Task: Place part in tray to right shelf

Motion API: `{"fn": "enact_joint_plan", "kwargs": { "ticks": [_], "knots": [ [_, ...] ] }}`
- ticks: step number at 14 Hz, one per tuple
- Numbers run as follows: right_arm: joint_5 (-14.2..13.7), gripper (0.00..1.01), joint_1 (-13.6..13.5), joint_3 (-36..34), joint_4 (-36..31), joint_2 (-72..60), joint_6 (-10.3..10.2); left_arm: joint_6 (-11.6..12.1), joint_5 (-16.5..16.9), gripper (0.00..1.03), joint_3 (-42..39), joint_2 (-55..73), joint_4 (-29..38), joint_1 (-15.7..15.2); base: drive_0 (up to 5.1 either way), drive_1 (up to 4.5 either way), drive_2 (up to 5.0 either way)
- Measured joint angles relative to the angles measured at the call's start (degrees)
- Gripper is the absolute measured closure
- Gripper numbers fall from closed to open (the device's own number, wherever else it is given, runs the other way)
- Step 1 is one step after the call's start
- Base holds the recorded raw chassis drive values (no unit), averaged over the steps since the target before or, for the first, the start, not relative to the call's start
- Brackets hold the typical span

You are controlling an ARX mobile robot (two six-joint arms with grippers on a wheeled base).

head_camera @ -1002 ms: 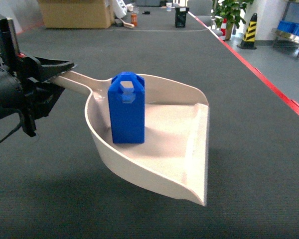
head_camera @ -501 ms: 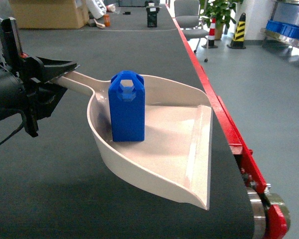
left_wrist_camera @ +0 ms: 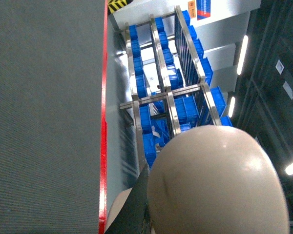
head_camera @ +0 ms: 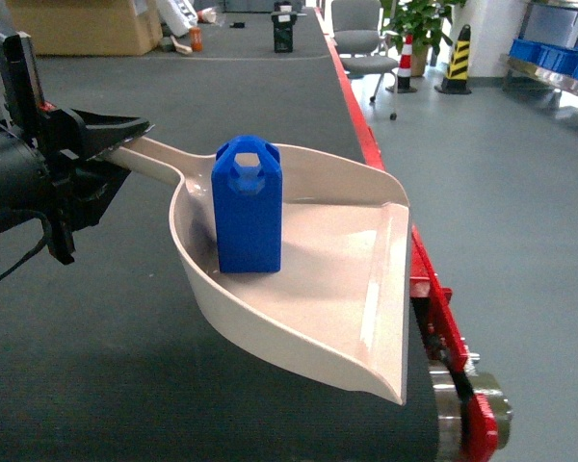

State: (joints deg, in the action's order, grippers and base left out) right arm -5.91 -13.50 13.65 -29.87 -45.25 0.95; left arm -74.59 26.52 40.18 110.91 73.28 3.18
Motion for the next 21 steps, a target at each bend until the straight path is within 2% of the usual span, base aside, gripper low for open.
{"fn": "enact_joint_plan", "kwargs": {
  "ticks": [21],
  "knots": [
    [0.0, 0.03, 0.0, 0.0, 0.04, 0.0, 0.0, -0.02, -0.13, 0.87, 0.0, -0.09, 0.26, 0.0, 5.1, -2.39, -2.4]
  ]
}}
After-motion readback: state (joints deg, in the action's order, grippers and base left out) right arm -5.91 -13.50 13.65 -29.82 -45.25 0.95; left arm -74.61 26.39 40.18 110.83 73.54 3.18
